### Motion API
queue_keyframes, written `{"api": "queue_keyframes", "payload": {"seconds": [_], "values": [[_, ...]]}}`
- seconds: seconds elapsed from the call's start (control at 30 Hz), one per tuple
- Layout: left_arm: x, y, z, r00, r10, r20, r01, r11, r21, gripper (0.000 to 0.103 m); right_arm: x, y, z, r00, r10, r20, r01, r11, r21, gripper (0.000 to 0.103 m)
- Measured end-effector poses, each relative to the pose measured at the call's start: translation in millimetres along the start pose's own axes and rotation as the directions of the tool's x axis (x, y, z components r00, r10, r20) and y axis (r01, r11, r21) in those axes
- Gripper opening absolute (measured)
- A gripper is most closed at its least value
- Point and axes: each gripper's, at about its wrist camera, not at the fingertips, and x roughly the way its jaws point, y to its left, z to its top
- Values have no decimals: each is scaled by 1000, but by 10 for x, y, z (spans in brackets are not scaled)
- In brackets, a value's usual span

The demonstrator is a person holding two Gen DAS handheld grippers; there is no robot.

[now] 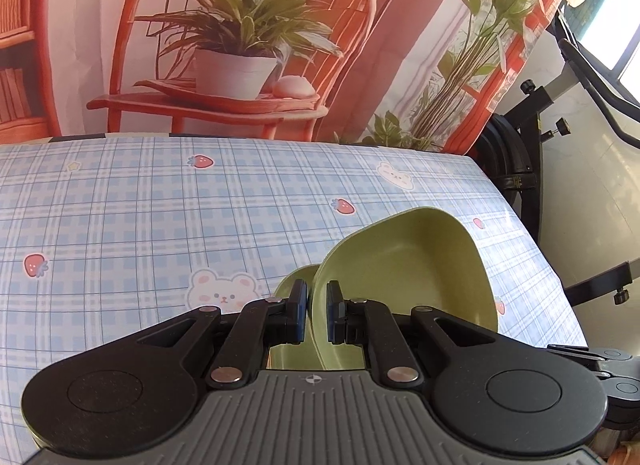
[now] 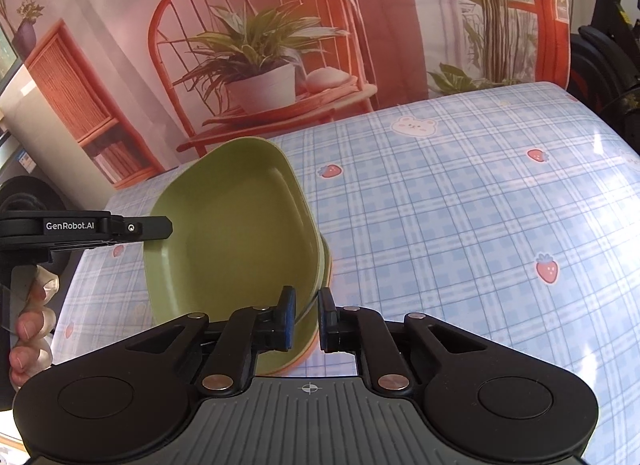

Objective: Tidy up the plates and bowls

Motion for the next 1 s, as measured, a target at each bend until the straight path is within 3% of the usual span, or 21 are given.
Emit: {"api": "queue_keyframes", "payload": {"seconds": [0.37,0.6,0.73,1.0], "values": [[173,97,-55,999,25,-25,-25,1000,3,11,188,48,-83,997,-3,-81,8,998,57,11],[268,167,-74,999,30,-21,-30,999,-24,11,289,94,-80,995,-8,-94,11,1000,27,13],[338,111,-152,993,116,-18,-116,993,28,14,326,70,-72,995,-15,-99,18,999,31,15],[344,184,-158,995,93,-19,-94,996,-5,14,301,34,-52,996,-28,-79,28,1000,5,20]]}}
